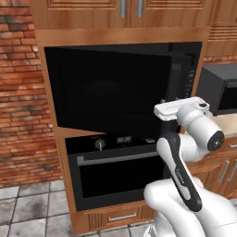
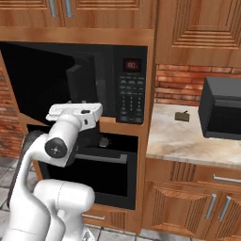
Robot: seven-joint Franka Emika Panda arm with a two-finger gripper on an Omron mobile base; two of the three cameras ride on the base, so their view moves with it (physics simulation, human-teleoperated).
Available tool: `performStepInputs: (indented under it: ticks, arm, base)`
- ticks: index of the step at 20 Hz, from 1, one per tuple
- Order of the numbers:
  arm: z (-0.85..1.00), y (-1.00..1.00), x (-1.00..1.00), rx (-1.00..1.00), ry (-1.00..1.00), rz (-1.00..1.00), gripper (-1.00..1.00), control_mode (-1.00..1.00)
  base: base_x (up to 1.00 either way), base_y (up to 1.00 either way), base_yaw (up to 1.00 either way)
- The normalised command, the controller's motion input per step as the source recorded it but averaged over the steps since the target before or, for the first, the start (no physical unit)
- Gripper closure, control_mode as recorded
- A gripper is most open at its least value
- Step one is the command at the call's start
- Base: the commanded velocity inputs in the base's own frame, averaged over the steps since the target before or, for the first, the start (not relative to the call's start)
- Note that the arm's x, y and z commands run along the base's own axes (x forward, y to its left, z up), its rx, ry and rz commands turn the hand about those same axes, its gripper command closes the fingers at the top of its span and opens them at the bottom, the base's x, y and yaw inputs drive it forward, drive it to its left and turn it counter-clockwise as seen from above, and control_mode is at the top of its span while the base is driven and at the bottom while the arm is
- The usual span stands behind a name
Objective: Open the microwave door.
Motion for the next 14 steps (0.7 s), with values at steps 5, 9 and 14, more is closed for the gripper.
performStepInputs:
  ticks: [5,9,14]
  arm:
    - [0.32,0.82,-1.00,-0.09,0.00,-0.01,-1.00,-1.00]
    - [0.26,0.65,-1.00,-0.07,0.00,-0.07,-1.00,-1.00]
    - [0.30,-0.31,-1.00,0.00,-0.06,-0.29,-1.00,-1.00]
  base:
    - [0.00,0.00,0.00]
    - [0.00,0.00,0.00]
    - [0.00,0.00,0.00]
